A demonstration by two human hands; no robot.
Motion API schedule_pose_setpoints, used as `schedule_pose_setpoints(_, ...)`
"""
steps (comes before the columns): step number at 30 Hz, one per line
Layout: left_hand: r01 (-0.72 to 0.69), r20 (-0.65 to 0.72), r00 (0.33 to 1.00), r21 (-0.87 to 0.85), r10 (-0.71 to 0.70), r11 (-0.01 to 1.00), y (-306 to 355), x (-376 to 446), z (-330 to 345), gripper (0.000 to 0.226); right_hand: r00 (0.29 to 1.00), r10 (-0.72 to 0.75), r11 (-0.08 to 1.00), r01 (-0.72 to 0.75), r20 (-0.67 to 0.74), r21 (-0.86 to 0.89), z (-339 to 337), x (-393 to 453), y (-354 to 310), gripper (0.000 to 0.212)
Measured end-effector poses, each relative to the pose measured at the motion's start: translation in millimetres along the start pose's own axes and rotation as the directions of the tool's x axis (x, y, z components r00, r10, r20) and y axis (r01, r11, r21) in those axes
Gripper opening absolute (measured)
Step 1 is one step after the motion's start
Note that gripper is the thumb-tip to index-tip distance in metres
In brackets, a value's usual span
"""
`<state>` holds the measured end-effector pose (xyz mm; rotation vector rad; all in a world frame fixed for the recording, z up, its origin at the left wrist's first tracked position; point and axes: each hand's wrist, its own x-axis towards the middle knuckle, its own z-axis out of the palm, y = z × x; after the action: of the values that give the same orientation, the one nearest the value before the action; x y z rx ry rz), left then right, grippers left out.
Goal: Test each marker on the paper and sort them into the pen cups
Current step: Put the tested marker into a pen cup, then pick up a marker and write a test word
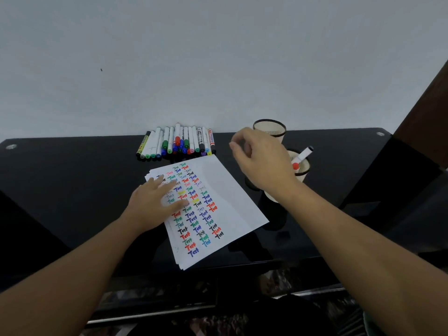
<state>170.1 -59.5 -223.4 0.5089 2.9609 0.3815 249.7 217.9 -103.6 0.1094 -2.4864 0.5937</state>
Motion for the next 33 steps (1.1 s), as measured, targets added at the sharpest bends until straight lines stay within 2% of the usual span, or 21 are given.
schedule_pose_setpoints(2, -0.005, 0.029, 1.000, 0.019, 0.004, 1.000, -9, 0, 1, 0.106, 0.995, -0.008, 1.000, 0.007, 0.096, 0.005, 28, 4, 0, 0.018)
schedule_pose_setpoints(5, -0.023, 0.001, 1.000, 0.009, 0.023, 1.000, -14, -4, 7, 0.107, 0.962, 0.100, 0.992, -0.115, 0.253, 0.044, 73, 10, 15, 0.023)
schedule_pose_setpoints(10, -0.015, -0.024, 1.000, -0.030, 0.015, 0.999, -15, -4, 8, 0.100, 0.898, 0.246, 0.965, -0.262, 0.365, -0.007, 133, 32, 51, 0.034)
schedule_pose_setpoints(14, -0.015, -0.026, 1.000, -0.037, 0.014, 0.999, -14, -2, 8, 0.089, 0.885, 0.265, 0.964, -0.256, 0.382, -0.076, 154, 61, 62, 0.044)
schedule_pose_setpoints(22, -0.018, -0.034, 0.999, -0.054, 0.016, 0.998, -15, -2, 8, 0.091, 0.870, 0.261, 0.960, -0.187, 0.418, -0.210, 173, 87, 76, 0.046)
schedule_pose_setpoints(25, -0.015, -0.033, 0.999, -0.048, 0.014, 0.999, -14, -2, 9, 0.089, 0.897, 0.270, 0.947, -0.181, 0.351, -0.266, 173, 85, 79, 0.041)
schedule_pose_setpoints(28, -0.015, -0.041, 0.999, -0.053, 0.013, 0.998, -17, 0, 11, 0.093, 0.909, 0.311, 0.932, -0.234, 0.278, -0.276, 171, 82, 82, 0.037)
schedule_pose_setpoints(33, -0.007, -0.044, 0.999, -0.049, 0.005, 0.999, -16, 0, 11, 0.099, 0.901, 0.244, 0.954, -0.155, 0.359, -0.258, 172, 83, 86, 0.035)
